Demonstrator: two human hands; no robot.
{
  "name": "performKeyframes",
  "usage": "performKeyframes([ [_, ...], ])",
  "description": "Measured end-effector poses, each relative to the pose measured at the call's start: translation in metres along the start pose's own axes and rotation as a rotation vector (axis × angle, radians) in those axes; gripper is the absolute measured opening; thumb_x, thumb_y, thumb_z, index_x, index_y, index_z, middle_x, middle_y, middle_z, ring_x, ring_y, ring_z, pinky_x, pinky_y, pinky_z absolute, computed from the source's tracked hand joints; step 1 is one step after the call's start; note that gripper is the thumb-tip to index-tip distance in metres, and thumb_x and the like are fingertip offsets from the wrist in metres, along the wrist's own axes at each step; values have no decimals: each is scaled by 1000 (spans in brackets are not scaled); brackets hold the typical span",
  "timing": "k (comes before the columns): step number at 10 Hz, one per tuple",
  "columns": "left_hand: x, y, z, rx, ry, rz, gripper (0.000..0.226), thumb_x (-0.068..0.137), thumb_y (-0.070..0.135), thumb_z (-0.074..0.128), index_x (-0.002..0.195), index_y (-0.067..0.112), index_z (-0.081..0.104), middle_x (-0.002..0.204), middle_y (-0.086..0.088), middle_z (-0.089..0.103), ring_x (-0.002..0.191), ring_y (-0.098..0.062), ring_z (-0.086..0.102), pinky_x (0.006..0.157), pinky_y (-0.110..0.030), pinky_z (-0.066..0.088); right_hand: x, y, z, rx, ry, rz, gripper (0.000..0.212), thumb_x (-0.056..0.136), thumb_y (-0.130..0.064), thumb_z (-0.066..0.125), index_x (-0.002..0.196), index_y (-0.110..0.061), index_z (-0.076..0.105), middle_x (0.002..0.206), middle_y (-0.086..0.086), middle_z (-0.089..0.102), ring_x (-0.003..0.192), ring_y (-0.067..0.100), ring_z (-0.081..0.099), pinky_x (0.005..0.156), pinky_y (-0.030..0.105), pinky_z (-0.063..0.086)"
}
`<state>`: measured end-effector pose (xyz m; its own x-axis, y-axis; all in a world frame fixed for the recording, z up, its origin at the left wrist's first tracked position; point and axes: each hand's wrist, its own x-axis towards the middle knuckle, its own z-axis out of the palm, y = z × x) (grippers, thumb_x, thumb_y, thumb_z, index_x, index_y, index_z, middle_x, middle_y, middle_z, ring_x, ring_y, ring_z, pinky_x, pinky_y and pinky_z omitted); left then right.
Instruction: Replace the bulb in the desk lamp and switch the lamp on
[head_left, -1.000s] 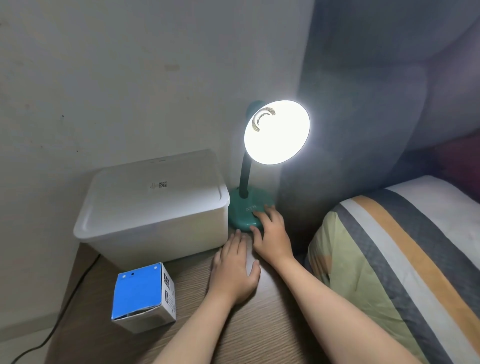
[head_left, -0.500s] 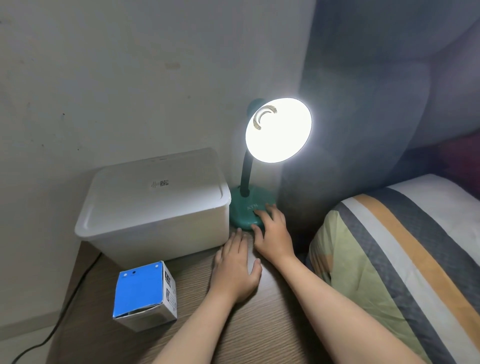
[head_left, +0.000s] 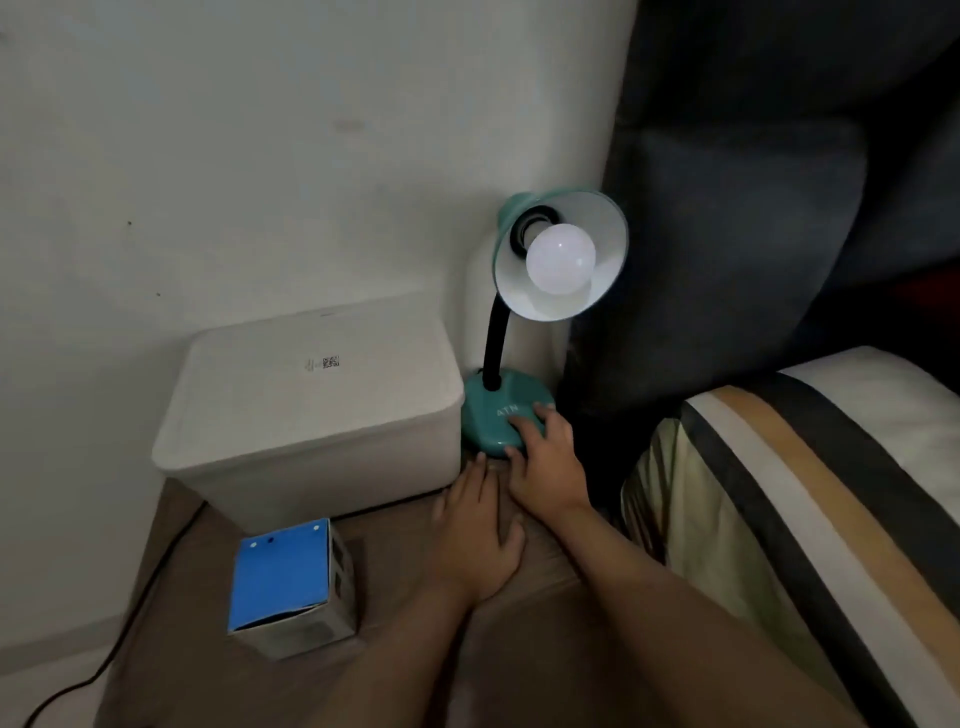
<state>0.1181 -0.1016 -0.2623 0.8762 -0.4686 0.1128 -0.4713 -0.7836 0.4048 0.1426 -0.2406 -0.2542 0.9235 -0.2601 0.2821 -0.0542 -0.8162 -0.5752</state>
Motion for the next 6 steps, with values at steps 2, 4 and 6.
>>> performKeyframes([
  [2,-1,2,1,9,13,6,71,84,52,32,145,17,20,156,-3,18,143,-16,15,114,-37,16,-2,0,-1,13,2,-1,44,87,-19,55,130,-20,49,141,14,33,135,27,23,100,40,40],
  [4,-4,12,-9,119,-65,-22,72,84,48,16,142,7,27,153,-16,25,140,-28,24,113,-41,27,-6,-4,-12,160,-28,64,59,87,-16,58,141,-12,35,146,12,38,139,25,27,114,35,26],
  [6,-23,32,-43,58,-64,-78,57,89,33,39,135,1,32,144,-25,34,133,-36,33,113,-42,27,-17,-22,-51,213,57,27,54,88,-15,60,138,-5,41,140,14,47,130,27,43,106,23,28],
])
